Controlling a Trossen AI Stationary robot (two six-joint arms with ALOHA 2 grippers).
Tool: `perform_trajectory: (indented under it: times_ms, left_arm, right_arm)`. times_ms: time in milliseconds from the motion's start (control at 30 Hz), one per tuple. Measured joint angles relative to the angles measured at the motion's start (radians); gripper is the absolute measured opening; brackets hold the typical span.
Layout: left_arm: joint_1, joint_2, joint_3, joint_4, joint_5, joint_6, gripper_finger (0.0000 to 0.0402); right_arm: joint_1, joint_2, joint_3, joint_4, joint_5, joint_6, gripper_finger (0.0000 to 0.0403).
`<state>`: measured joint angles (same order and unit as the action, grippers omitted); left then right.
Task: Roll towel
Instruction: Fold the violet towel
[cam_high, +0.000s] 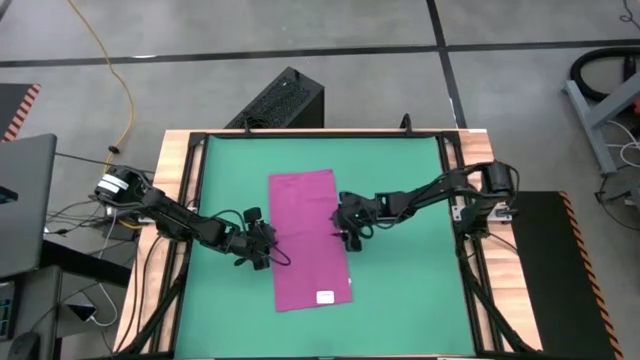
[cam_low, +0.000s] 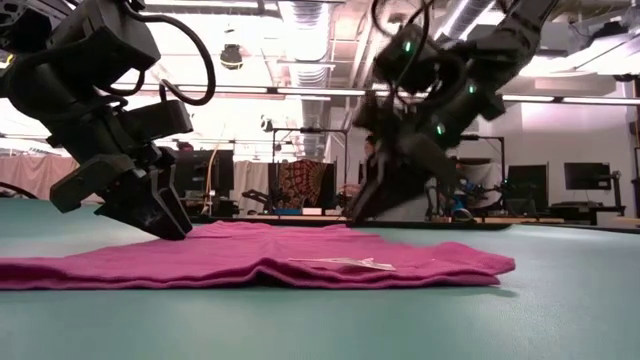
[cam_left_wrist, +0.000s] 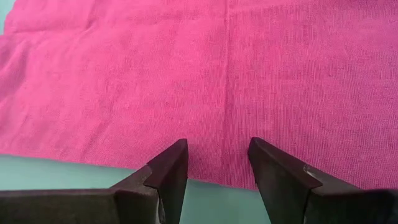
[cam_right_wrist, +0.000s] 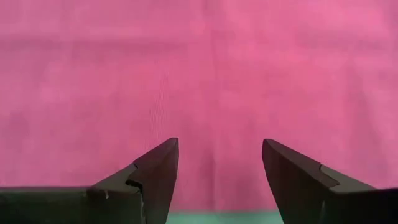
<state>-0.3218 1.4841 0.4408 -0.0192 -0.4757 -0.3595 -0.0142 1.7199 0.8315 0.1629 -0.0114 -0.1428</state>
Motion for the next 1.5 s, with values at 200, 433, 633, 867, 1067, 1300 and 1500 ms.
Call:
perform_trajectory:
  times_ms: [200,433,633,867,1067,1300,1500]
  left_arm:
    - [0.0,0.001,0.0,0.046,-0.009,0.057,0.0167]
    - [0.0,0.001,0.001,0.039,-0.023,0.052,0.0167]
    - [0.0,0.001,0.002,0.036,-0.024,0.05,0.0167]
    - [0.0,0.001,0.002,0.033,-0.022,0.044,0.0167]
    - [0.0,0.0,0.0,0.022,-0.019,0.005,0.0167]
    - [0.001,0.001,0.0,0.007,-0.001,-0.03,0.014]
    - [0.008,0.0,0.0,-0.007,0.005,-0.027,0.0066]
  right_arm:
    - [0.014,-0.036,0.001,0.006,0.012,0.003,0.0255]
    - [0.012,0.035,0.001,0.006,0.018,0.023,0.0255]
    - [-0.004,0.088,0.003,0.021,0.041,0.039,0.0255]
    - [-0.015,0.095,-0.027,0.041,0.044,0.078,0.0251]
    - [-0.014,0.093,-0.07,0.056,0.064,0.14,0.0203]
    - [-0.015,0.095,-0.073,0.076,0.072,0.135,0.0131]
    - [-0.003,0.095,-0.073,0.079,0.073,0.135,0.0094]
